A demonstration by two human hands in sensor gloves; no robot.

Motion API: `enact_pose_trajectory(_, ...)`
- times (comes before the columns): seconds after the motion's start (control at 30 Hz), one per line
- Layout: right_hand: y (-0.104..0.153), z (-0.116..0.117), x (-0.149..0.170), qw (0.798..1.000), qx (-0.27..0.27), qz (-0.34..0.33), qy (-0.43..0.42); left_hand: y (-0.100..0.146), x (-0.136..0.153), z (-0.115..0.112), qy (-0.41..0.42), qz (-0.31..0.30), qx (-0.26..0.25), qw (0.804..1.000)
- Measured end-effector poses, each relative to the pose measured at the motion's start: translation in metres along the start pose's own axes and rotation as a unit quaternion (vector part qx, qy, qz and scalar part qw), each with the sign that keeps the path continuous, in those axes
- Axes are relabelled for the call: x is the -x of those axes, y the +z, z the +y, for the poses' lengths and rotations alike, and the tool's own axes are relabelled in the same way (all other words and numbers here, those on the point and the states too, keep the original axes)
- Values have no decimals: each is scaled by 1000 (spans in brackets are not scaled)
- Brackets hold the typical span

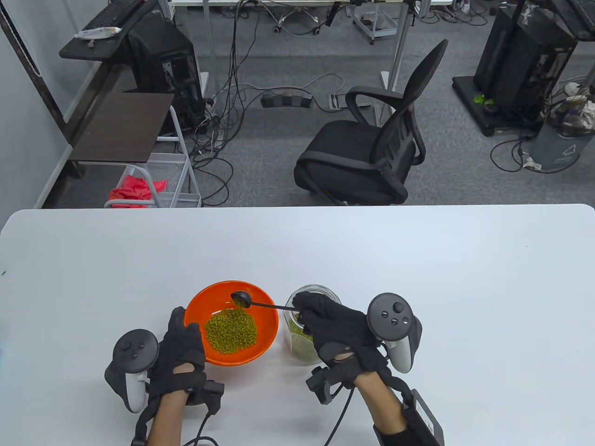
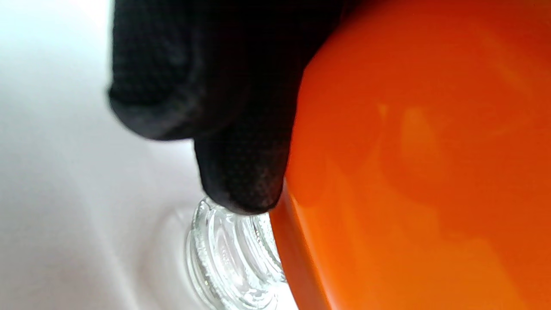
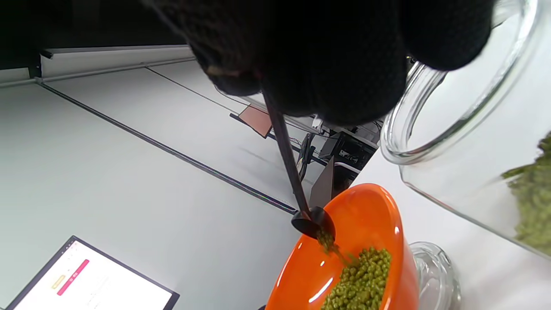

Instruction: Portion mung beans with measuring scoop (Bowl in hand)

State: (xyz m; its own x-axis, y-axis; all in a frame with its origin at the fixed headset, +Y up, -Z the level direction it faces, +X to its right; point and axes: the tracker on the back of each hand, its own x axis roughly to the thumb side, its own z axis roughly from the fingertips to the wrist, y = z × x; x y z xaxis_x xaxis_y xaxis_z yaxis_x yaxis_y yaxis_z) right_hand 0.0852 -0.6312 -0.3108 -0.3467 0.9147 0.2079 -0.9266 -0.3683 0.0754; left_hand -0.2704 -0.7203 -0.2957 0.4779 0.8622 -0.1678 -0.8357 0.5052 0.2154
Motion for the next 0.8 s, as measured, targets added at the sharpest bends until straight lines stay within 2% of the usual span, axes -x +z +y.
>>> enact_pose_trajectory(0.4, 4, -2, -7, 999, 29, -19, 39, 0, 0, 0, 1, 0, 0, 1000)
enact_pose_trajectory(0.8, 3, -16, 0, 997, 71, -11, 1, 0, 0, 1, 1, 0, 0, 1000)
